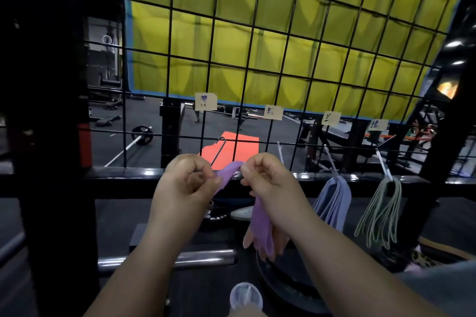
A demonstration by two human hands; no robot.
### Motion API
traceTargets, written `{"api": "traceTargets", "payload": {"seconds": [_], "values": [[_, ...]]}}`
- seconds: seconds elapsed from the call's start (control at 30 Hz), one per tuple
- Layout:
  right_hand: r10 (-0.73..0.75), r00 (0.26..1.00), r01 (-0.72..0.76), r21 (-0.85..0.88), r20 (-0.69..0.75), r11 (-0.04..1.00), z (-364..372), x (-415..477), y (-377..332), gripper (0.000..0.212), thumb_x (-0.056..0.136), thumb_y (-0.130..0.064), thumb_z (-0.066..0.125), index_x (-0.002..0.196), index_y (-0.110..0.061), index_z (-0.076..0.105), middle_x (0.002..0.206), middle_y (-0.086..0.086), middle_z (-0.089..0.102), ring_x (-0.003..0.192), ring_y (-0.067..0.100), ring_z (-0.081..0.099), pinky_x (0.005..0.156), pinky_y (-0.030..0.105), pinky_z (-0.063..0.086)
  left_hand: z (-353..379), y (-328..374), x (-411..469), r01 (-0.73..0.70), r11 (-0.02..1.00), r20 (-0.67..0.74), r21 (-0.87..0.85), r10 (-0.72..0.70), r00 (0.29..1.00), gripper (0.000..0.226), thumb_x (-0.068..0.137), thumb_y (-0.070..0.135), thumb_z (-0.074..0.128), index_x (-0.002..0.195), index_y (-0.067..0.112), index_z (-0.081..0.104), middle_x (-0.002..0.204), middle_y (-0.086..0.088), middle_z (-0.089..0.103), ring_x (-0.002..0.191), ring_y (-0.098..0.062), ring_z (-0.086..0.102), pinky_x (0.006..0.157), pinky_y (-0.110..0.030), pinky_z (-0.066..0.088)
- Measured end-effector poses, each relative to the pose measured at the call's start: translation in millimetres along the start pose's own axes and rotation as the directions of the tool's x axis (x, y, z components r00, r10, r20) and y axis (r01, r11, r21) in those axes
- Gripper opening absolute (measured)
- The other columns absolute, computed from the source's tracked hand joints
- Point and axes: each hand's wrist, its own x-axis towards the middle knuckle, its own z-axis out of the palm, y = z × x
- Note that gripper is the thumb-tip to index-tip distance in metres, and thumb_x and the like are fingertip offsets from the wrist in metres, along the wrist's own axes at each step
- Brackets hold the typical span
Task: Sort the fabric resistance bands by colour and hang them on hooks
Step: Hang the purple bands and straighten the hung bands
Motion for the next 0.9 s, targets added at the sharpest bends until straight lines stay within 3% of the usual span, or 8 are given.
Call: {"api": "traceTargets", "payload": {"seconds": [0.1,0.2,0.27,0.37,0.5,0.63,0.73,0.9], "values": [[-0.010,0.997,0.006,-0.056,-0.079,0.998,5,5,0,0.021,0.080,-0.056,0.051,0.083,-0.037,0.057,0.080,-0.004,0.067,0.075,0.015,0.062,0.093,0.053,0.045,4,-9,6,-0.089,0.993,-0.042,0.079,0.092,0.995,0.036,0.080,-0.008,0.066,0.071,0.025,0.057,0.083,0.001,0.057,0.070,-0.023,0.056,0.065,-0.040,0.048],[-0.014,0.992,-0.003,-0.131,-0.126,0.991,10,10,3,0.022,0.080,-0.058,0.047,0.084,-0.037,0.054,0.076,-0.007,0.064,0.067,0.010,0.056,0.089,0.054,0.046,9,-14,10,-0.219,0.947,-0.064,0.235,0.240,0.969,0.040,0.074,-0.018,0.060,0.069,0.022,0.057,0.079,0.007,0.056,0.072,-0.010,0.054,0.066,-0.022,0.045],[-0.008,0.990,-0.018,-0.177,-0.144,0.984,13,13,4,0.019,0.083,-0.056,0.046,0.083,-0.039,0.052,0.075,-0.011,0.063,0.072,0.010,0.058,0.089,0.055,0.045,10,-17,12,-0.282,0.901,-0.061,0.329,0.319,0.946,0.036,0.069,-0.019,0.056,0.068,0.017,0.060,0.076,0.010,0.057,0.074,-0.005,0.052,0.065,-0.012,0.039],[-0.003,0.988,-0.034,-0.236,-0.156,0.971,17,15,5,0.012,0.089,-0.048,0.049,0.085,-0.037,0.051,0.075,-0.013,0.064,0.077,0.009,0.060,0.092,0.053,0.045,13,-24,14,-0.335,0.841,-0.039,0.424,0.387,0.921,0.028,0.067,-0.010,0.051,0.069,0.013,0.065,0.078,0.008,0.059,0.076,-0.005,0.050,0.065,-0.011,0.038],[0.024,0.988,-0.069,-0.298,-0.153,0.952,18,16,5,0.014,0.098,-0.035,0.051,0.085,-0.032,0.050,0.077,-0.016,0.065,0.081,0.000,0.058,0.095,0.038,0.038,18,-33,12,-0.299,0.817,-0.029,0.493,0.358,0.933,0.027,0.075,-0.007,0.058,0.080,0.014,0.074,0.085,0.004,0.058,0.075,-0.011,0.052,0.060,-0.029,0.049],[0.056,0.992,-0.089,-0.321,-0.109,0.943,23,18,4,0.007,0.100,-0.036,0.046,0.096,-0.035,0.052,0.079,-0.019,0.067,0.086,0.000,0.064,0.079,0.028,0.017,18,-34,12,-0.271,0.820,-0.011,0.504,0.321,0.947,0.030,0.077,-0.010,0.063,0.089,0.014,0.075,0.090,0.004,0.058,0.075,-0.017,0.058,0.061,-0.033,0.053],[0.071,0.993,-0.099,-0.314,-0.097,0.944,23,19,3,0.009,0.099,-0.036,0.046,0.091,-0.037,0.051,0.077,-0.018,0.068,0.083,0.000,0.065,0.089,0.031,0.024,19,-32,9,-0.255,0.832,-0.007,0.492,0.296,0.955,0.022,0.080,0.006,0.062,0.093,0.018,0.075,0.092,0.013,0.051,0.077,-0.010,0.054,0.066,-0.025,0.047],[0.091,0.993,-0.108,-0.280,-0.073,0.954,19,20,1,0.022,0.098,-0.031,0.049,0.078,-0.039,0.049,0.067,-0.018,0.063,0.076,-0.004,0.059,0.089,0.033,0.033,20,-32,9,-0.250,0.831,0.034,0.498,0.269,0.963,0.022,0.069,0.015,0.084,0.090,0.016,0.076,0.091,0.006,0.054,0.077,-0.015,0.057,0.064,-0.028,0.049]]}}
